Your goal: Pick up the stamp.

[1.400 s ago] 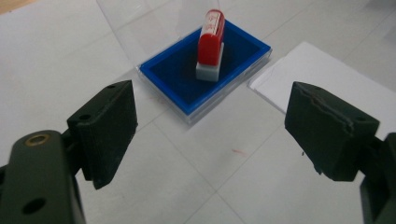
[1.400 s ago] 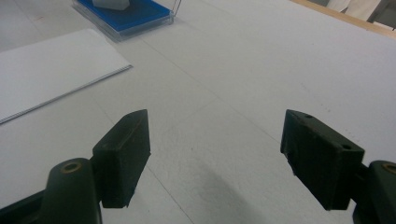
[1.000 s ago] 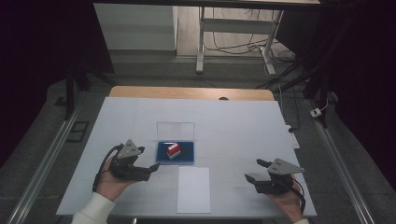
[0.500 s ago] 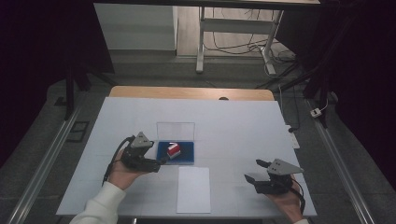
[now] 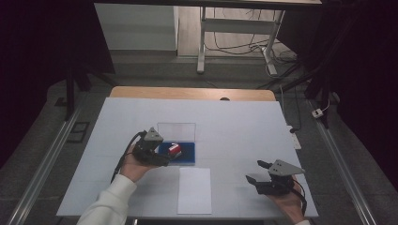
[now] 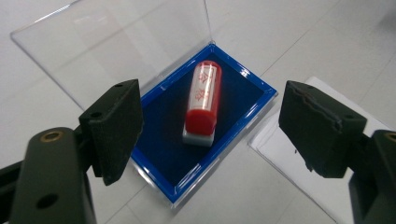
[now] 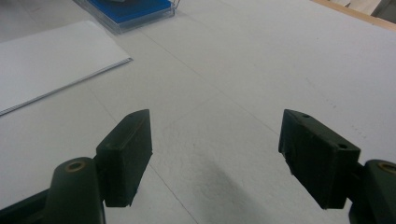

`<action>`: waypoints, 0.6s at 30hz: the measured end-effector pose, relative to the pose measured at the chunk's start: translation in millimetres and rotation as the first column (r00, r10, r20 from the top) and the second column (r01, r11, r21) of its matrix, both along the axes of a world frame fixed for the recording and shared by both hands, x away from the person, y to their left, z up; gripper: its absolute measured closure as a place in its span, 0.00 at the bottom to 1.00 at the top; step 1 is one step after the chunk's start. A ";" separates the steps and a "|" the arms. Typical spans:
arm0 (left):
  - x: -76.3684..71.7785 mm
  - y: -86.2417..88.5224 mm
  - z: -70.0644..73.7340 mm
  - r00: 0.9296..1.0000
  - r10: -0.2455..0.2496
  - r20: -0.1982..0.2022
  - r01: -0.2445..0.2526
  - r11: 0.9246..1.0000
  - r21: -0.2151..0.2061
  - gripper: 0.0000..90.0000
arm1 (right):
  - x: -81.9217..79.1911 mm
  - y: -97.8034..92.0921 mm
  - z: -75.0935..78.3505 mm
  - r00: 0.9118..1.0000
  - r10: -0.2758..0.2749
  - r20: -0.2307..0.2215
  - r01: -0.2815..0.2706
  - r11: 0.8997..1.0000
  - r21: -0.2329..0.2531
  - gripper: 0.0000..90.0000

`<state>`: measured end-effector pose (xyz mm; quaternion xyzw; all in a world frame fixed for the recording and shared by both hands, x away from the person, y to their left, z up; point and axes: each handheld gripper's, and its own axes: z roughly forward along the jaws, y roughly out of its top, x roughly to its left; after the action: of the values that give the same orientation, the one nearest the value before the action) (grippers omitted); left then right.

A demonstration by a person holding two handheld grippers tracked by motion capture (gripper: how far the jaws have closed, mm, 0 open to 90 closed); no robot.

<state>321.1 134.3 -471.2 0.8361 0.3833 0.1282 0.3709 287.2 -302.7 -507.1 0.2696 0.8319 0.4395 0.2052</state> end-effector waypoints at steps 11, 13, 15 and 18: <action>13.7 -10.8 -6.9 1.000 -0.006 -0.023 0.007 1.000 0.026 0.31 | 0.2 -0.6 -0.4 1.000 0.001 0.001 -0.001 1.000 -0.004 0.29; 15.9 -12.6 -7.7 1.000 -0.007 -0.029 0.008 0.999 0.033 0.33 | 0.2 -0.5 -0.5 1.000 0.001 0.000 -0.001 1.000 -0.004 0.29; 17.9 -14.3 -8.2 0.999 -0.008 -0.033 0.009 0.999 0.038 0.35 | 0.0 -0.1 -1.0 1.000 -0.002 -0.003 0.002 1.000 -0.006 0.29; 20.9 -16.3 -9.1 0.999 -0.009 -0.039 0.011 0.999 0.045 0.39 | -0.1 -0.1 -0.9 1.000 -0.002 -0.007 0.002 1.000 -0.013 0.29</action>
<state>342.0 118.0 -480.3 0.8486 0.3833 0.1186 0.3448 287.1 -302.8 -508.0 0.2705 0.8352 0.4330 0.2044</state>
